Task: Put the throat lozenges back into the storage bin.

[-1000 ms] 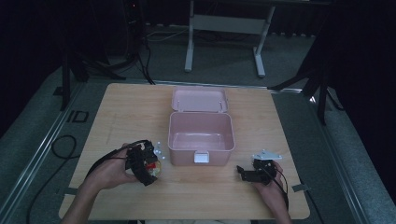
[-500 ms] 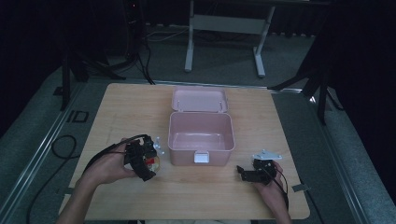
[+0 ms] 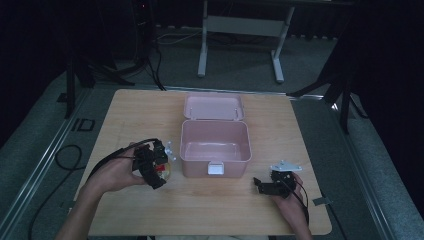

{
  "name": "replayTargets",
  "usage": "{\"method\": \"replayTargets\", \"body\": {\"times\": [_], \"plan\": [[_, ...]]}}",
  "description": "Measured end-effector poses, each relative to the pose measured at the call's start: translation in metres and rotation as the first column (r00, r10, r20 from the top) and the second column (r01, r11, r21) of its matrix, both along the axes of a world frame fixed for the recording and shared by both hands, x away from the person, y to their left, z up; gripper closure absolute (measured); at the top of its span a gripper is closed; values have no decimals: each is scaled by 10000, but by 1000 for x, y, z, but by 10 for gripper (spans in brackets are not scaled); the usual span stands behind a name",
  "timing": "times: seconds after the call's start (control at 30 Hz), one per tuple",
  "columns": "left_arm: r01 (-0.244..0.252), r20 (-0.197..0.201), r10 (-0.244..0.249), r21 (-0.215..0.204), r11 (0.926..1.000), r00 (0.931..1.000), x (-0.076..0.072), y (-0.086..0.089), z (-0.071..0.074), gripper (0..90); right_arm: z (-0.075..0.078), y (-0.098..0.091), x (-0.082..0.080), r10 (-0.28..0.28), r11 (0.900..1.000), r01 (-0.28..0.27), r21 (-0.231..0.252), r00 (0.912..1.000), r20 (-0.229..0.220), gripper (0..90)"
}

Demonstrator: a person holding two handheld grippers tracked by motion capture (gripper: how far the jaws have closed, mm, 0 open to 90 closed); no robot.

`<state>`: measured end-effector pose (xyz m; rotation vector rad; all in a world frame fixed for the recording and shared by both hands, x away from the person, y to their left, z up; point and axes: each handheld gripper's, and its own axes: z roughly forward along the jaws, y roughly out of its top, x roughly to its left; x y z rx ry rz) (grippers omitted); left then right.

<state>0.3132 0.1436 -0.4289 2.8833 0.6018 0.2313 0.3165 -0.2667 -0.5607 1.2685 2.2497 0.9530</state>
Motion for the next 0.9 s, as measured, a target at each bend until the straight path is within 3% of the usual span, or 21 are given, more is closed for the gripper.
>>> {"method": "replayTargets", "body": {"times": [0.63,0.9], "plan": [[188,143,-188,40,9998,9997,10,-4,20,203,0,0,0,19,10000,-19,-13,10000,14,128],[203,274,-199,-137,9997,9994,13,-2,30,203,0,0,0,20,10000,-20,-18,10000,0,129]]}}
